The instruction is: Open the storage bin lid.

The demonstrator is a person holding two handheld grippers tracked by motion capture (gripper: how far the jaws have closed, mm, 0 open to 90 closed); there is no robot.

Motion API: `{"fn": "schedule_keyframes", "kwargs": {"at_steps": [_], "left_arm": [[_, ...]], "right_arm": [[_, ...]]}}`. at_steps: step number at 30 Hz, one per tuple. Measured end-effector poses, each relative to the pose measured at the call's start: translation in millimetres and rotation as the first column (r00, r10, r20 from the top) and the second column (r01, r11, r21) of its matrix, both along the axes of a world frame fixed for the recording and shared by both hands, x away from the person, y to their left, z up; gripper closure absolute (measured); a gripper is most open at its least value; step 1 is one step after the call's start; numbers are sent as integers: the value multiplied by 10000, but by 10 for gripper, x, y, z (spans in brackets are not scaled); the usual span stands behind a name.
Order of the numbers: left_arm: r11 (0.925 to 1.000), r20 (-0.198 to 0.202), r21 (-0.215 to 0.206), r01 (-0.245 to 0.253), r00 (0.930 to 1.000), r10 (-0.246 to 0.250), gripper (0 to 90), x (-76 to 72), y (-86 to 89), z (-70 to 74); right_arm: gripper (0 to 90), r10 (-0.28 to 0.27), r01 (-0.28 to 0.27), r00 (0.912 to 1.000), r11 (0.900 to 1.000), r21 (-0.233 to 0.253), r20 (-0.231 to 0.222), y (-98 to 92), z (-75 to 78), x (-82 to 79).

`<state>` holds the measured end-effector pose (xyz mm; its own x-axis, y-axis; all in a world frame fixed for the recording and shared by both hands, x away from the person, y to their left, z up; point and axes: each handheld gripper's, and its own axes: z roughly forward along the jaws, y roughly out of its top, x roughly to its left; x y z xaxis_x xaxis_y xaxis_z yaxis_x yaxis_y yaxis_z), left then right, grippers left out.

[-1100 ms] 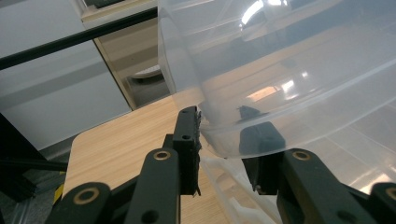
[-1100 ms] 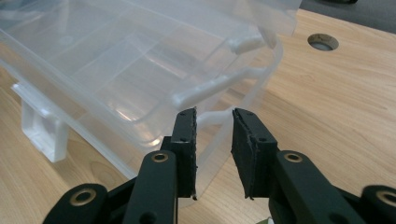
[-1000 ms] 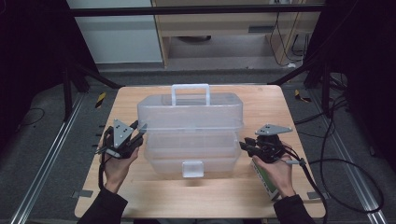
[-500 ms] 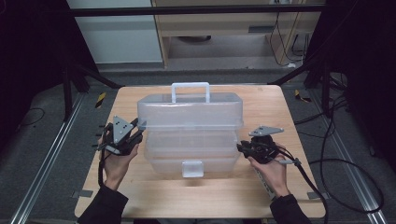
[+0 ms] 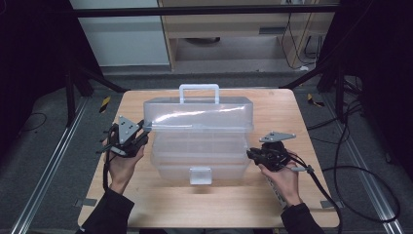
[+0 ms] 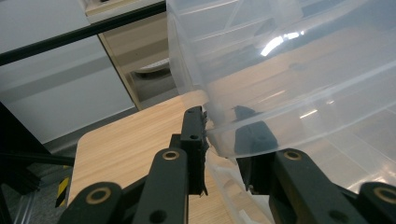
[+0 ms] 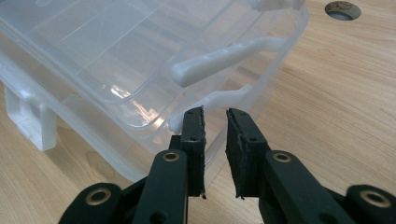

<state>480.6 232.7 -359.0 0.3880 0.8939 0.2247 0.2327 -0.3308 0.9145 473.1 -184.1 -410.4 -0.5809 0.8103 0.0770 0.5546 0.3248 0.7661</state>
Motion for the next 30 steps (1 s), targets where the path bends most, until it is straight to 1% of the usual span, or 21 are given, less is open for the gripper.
{"fn": "schedule_keyframes", "kwargs": {"at_steps": [11, 21, 26, 30], "left_arm": [[10000, -51, 47, -69, 10000, 70, 743, 43, -5, 32], [10000, -119, 65, -50, 9999, 51, 742, 61, -17, 67], [10000, -137, 50, -72, 9999, 73, 742, 90, -22, 95], [9999, -125, 115, -74, 9999, 75, 743, 114, -23, 116]], "right_arm": [[774, -51, 51, 9999, 10000, 30, -96, 2, 4, 0], [783, -106, 107, 9999, 9999, -71, 61, -1, 2, 6], [785, -147, 148, 9999, 9999, -86, 85, -7, 1, 14], [787, -217, 218, 9998, 9998, -12, 37, -5, 1, 17]]}}
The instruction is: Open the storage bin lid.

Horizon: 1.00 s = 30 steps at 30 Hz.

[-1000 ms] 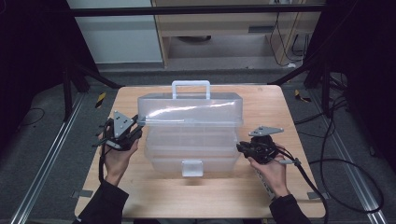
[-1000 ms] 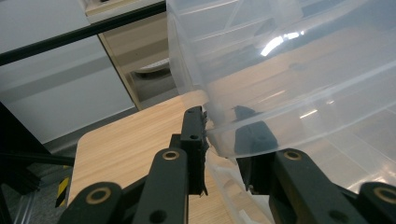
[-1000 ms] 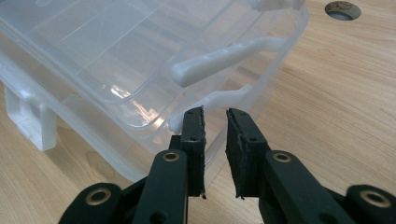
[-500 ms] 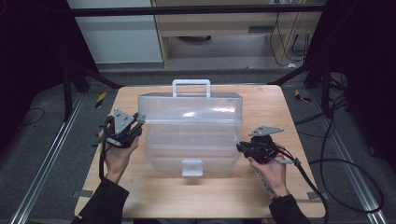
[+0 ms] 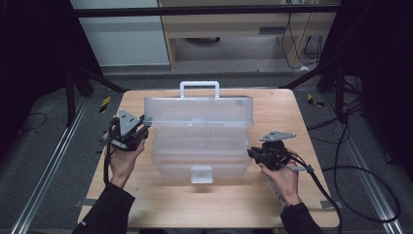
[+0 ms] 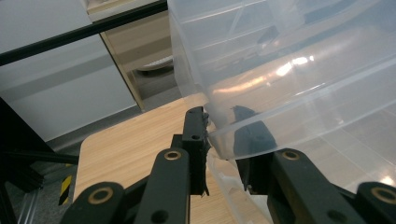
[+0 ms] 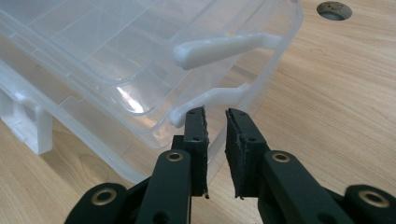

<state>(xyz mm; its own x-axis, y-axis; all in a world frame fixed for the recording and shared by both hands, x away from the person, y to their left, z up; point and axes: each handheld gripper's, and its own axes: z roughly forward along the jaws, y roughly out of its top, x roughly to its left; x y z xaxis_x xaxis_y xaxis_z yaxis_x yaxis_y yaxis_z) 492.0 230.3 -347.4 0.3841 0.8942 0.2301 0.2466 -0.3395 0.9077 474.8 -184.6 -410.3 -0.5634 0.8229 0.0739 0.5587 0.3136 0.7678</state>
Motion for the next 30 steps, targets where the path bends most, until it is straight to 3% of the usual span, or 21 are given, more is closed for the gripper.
{"fn": "schedule_keyframes", "kwargs": {"at_steps": [10, 30], "left_arm": [[9996, 125, 239, -155, 9998, 152, 756, 70, -21, 64], [9999, 16, -69, -110, 9999, 110, 765, 206, -6, 147]], "right_arm": [[787, -28, 29, 10000, 10000, -76, 46, 1, 0, -2], [787, -20, 21, 10000, 9999, -111, 74, 3, -2, -5]]}}
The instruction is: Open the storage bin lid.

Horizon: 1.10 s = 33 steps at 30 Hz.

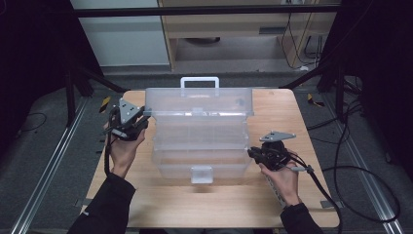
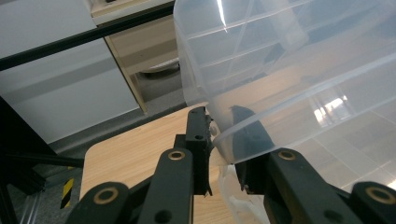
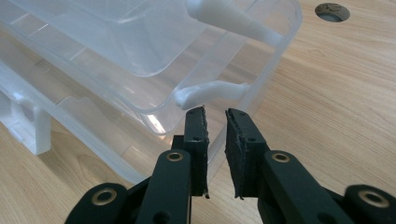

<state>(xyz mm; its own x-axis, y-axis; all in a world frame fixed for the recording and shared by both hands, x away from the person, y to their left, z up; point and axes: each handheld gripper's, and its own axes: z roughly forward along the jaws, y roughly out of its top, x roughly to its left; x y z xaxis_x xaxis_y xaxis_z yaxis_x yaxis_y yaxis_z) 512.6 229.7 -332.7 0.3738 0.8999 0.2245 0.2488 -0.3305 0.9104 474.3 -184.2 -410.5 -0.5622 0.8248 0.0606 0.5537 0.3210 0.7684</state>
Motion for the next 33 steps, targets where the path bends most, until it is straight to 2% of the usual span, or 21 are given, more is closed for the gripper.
{"fn": "schedule_keyframes", "kwargs": {"at_steps": [8, 19, 33], "left_arm": [[10000, 44, -80, -8, 10000, 9, 760, 44, -3, 32], [9999, 390, 41, -166, 9991, 165, 748, 78, -36, 60], [9997, 316, -121, -212, 9993, 216, 752, 155, -35, 102]], "right_arm": [[787, 2, -2, 10000, 10000, -8, 23, 2, -1, -2], [786, 25, -24, 10000, 10000, -30, 67, 4, -3, -5], [786, 20, -19, 9999, 10000, -77, 127, 7, -6, -8]]}}
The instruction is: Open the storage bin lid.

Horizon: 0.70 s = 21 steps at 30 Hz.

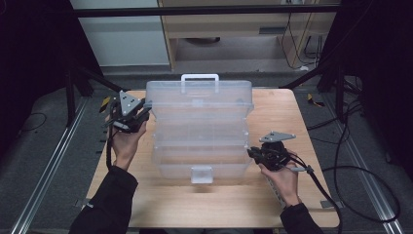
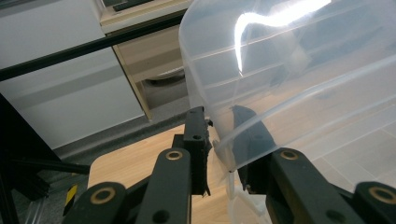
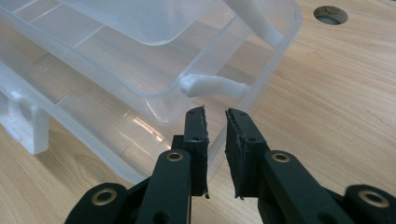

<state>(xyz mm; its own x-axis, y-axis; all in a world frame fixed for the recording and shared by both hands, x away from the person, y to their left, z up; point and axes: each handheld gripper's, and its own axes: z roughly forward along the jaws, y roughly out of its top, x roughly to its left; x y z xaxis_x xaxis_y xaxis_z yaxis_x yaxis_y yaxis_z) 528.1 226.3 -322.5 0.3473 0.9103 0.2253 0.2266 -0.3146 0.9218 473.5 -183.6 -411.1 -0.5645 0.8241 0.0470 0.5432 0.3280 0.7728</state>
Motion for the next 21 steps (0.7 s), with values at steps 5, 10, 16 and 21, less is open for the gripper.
{"fn": "schedule_keyframes", "kwargs": {"at_steps": [5, 10, 16, 21], "left_arm": [[9999, 66, 91, -96, 9999, 95, 751, 45, -17, 20], [9999, 144, -97, -127, 9998, 129, 753, 79, -22, 23], [9997, 168, -178, -177, 9997, 180, 756, 113, -24, 29], [9998, 202, -128, -176, 9996, 178, 755, 152, -28, 42]], "right_arm": [[786, -21, 21, 10000, 10000, -9, -11, 2, 0, -3], [786, 3, -2, 10000, 10000, -28, 39, 2, -3, -3], [785, -14, 14, 10000, 10000, -2, 41, 7, -4, -8], [785, 9, -8, 10000, 10000, -21, 66, 6, -5, -5]]}}
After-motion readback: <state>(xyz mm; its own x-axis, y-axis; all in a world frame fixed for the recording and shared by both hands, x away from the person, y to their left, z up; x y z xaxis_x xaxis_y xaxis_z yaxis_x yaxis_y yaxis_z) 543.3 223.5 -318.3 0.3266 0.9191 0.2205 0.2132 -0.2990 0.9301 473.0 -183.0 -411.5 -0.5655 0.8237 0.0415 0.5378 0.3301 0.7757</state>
